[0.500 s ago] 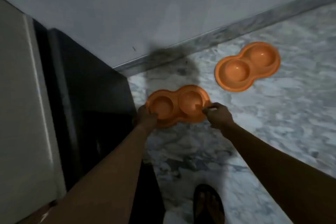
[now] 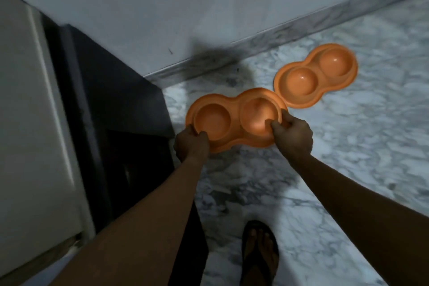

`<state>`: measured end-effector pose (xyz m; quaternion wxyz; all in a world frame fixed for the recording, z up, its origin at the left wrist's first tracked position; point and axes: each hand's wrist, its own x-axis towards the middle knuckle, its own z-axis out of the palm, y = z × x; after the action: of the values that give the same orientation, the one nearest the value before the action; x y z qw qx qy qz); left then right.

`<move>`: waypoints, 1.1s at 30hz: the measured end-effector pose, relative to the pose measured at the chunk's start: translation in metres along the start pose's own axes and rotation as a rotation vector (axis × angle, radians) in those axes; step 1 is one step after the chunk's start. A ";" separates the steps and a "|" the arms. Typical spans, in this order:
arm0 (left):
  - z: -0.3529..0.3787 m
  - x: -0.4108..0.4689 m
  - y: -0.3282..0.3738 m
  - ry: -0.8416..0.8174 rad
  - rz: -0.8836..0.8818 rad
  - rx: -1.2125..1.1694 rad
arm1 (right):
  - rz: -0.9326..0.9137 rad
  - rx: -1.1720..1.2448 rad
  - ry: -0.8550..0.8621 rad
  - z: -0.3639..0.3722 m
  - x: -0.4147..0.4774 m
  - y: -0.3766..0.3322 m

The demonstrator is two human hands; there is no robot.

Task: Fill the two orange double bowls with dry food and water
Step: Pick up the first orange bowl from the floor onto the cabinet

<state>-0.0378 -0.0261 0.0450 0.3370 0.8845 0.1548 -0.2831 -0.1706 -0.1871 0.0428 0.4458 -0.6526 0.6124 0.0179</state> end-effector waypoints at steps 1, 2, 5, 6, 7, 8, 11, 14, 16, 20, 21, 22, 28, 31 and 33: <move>-0.013 -0.022 0.014 -0.003 0.016 -0.027 | -0.001 0.029 0.009 -0.022 -0.016 -0.011; -0.028 -0.046 0.029 -0.006 0.036 -0.044 | -0.010 0.049 0.016 -0.047 -0.036 -0.024; -0.067 -0.113 0.074 0.032 0.123 -0.068 | -0.029 0.089 0.052 -0.114 -0.094 -0.063; -0.085 -0.140 0.092 0.040 0.154 -0.070 | -0.029 0.109 0.078 -0.139 -0.117 -0.077; -0.105 -0.170 0.108 0.040 0.178 -0.070 | -0.022 0.132 0.105 -0.167 -0.145 -0.093; -0.124 -0.201 0.123 0.037 0.192 -0.078 | -0.016 0.152 0.133 -0.192 -0.172 -0.108; -0.201 -0.297 0.153 0.000 0.270 -0.148 | -0.015 0.187 0.227 -0.266 -0.272 -0.150; -0.298 -0.398 0.163 -0.052 0.343 -0.227 | -0.047 0.211 0.346 -0.330 -0.390 -0.185; -0.367 -0.452 0.155 -0.087 0.357 -0.285 | -0.077 0.220 0.407 -0.354 -0.470 -0.201; -0.488 -0.506 0.127 -0.088 0.442 -0.344 | -0.122 0.287 0.476 -0.362 -0.603 -0.228; -0.518 -0.515 0.118 -0.066 0.461 -0.340 | -0.133 0.300 0.473 -0.359 -0.633 -0.235; -0.552 -0.524 0.108 -0.039 0.475 -0.326 | -0.148 0.306 0.457 -0.353 -0.666 -0.242; -0.698 -0.517 0.057 0.113 0.482 -0.264 | -0.251 0.355 0.307 -0.284 -0.776 -0.284; -0.766 -0.496 0.034 0.222 0.413 -0.288 | -0.336 0.322 0.169 -0.234 -0.806 -0.320; -0.805 -0.483 0.017 0.292 0.364 -0.298 | -0.388 0.281 0.090 -0.199 -0.824 -0.340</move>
<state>-0.0935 0.4721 0.8386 0.4827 0.8699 0.0801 -0.0614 -0.2028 0.2875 0.8221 0.4996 -0.6899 0.4913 -0.1822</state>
